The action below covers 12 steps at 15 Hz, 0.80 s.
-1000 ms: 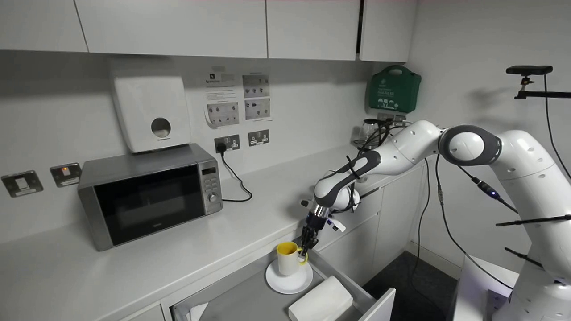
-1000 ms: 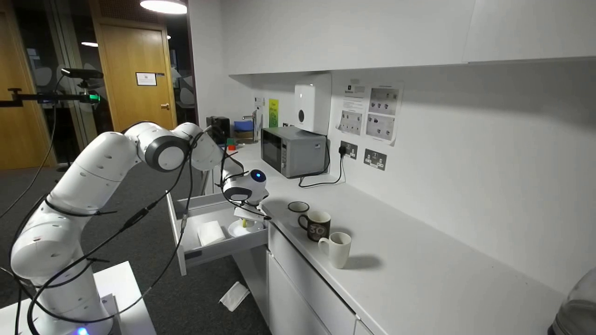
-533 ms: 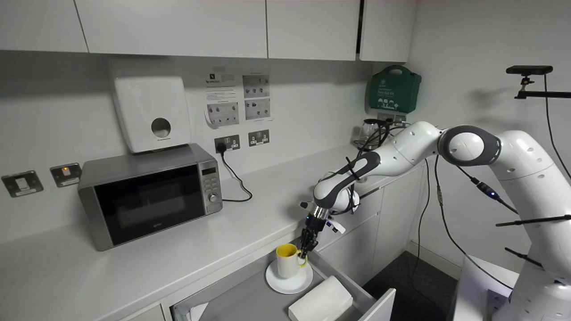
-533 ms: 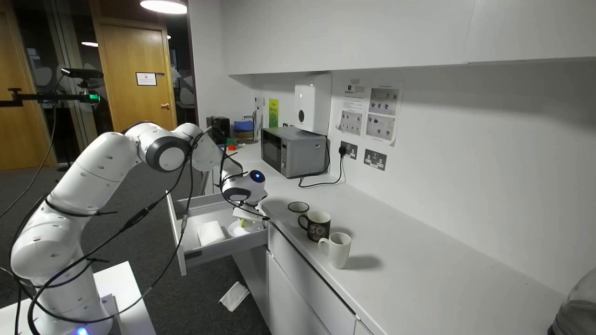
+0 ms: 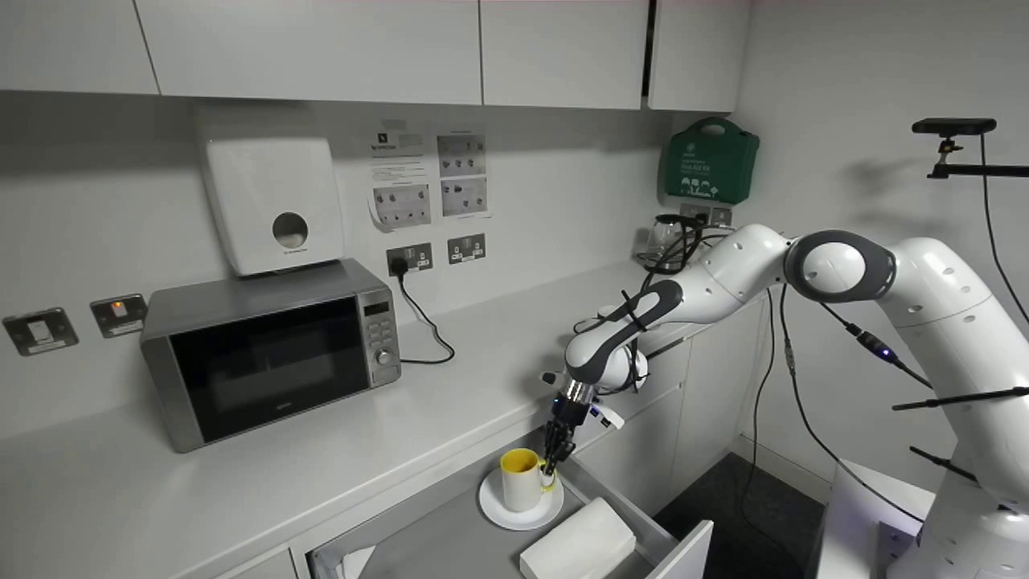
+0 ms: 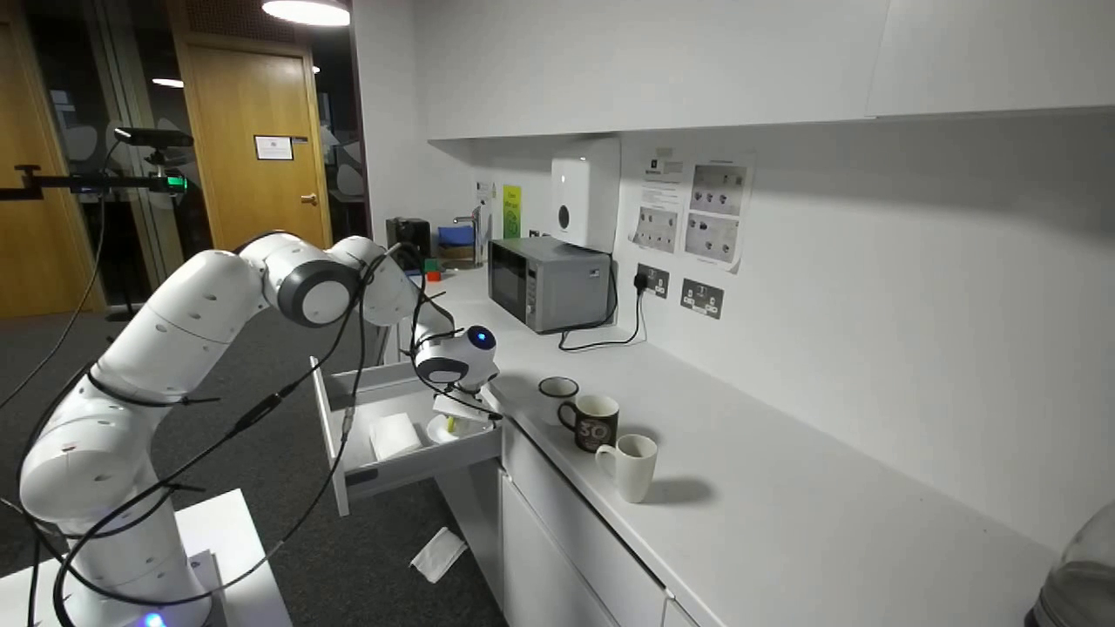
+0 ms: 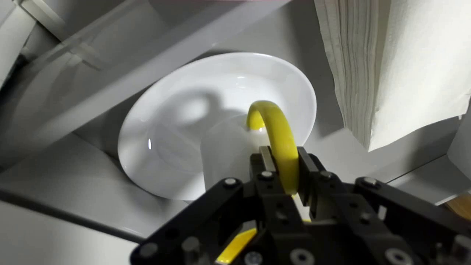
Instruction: Pick the cup and put it in the drawer
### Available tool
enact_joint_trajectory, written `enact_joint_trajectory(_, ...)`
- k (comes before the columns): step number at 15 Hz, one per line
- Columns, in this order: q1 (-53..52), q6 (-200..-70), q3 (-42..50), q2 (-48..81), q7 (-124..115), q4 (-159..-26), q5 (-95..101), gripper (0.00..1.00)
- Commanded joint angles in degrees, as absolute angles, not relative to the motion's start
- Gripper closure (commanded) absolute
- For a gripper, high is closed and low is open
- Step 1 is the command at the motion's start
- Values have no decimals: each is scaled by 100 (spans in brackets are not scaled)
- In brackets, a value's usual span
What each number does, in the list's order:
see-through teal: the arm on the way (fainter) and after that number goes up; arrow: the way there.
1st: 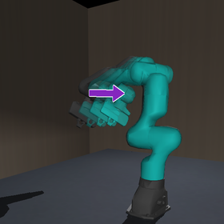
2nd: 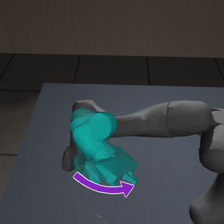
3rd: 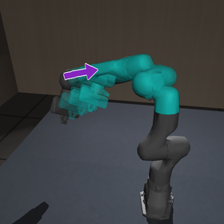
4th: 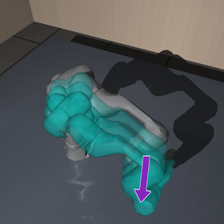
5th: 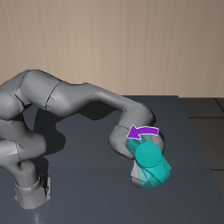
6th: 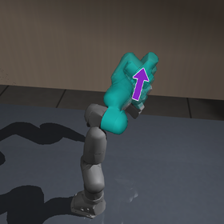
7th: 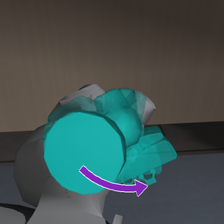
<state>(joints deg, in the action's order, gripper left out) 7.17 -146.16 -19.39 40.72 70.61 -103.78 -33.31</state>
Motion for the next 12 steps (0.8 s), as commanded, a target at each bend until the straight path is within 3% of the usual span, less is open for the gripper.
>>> enact_joint_trajectory(1,947,-14595,-2136,4005,7320,-10452,-3343,95)
enact_joint_trajectory(12,964,-14580,-2130,4047,7342,-10436,-3290,95)
